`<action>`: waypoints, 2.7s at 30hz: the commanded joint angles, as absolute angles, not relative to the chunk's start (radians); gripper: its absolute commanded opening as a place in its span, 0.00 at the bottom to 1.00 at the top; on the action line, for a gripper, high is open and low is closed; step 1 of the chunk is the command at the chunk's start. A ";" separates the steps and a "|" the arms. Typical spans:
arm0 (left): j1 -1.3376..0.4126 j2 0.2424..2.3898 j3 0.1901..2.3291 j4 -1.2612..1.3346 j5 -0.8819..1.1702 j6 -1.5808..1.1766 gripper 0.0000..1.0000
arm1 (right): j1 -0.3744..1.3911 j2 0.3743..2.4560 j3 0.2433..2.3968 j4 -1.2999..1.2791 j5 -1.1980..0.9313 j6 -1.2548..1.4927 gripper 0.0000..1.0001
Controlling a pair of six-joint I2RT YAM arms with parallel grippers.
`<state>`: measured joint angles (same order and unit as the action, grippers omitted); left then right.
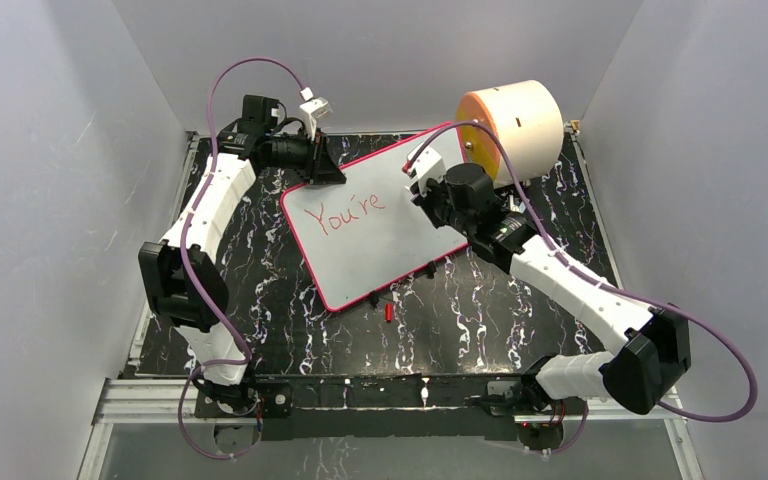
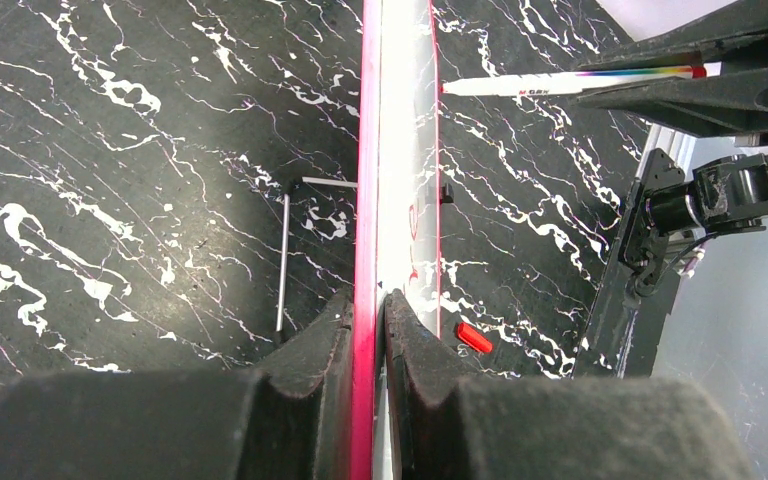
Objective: Write a sentence on the whiteboard
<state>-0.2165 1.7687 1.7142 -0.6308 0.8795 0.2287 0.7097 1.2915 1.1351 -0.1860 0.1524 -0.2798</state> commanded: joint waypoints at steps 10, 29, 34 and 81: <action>-0.275 1.781 1.687 -0.753 0.797 0.291 0.00 | 0.769 1.312 1.161 -0.140 0.307 -0.290 0.00; -0.278 1.779 1.686 -0.756 0.802 0.296 0.00 | 0.770 1.336 1.131 -0.087 0.345 -0.287 0.00; -0.278 1.778 1.685 -0.758 0.802 0.296 0.00 | 0.770 1.344 1.127 -0.076 0.351 -0.287 0.00; -0.288 1.781 1.686 -0.777 0.799 0.318 0.00 | 0.770 1.353 1.135 -0.099 0.237 -0.284 0.00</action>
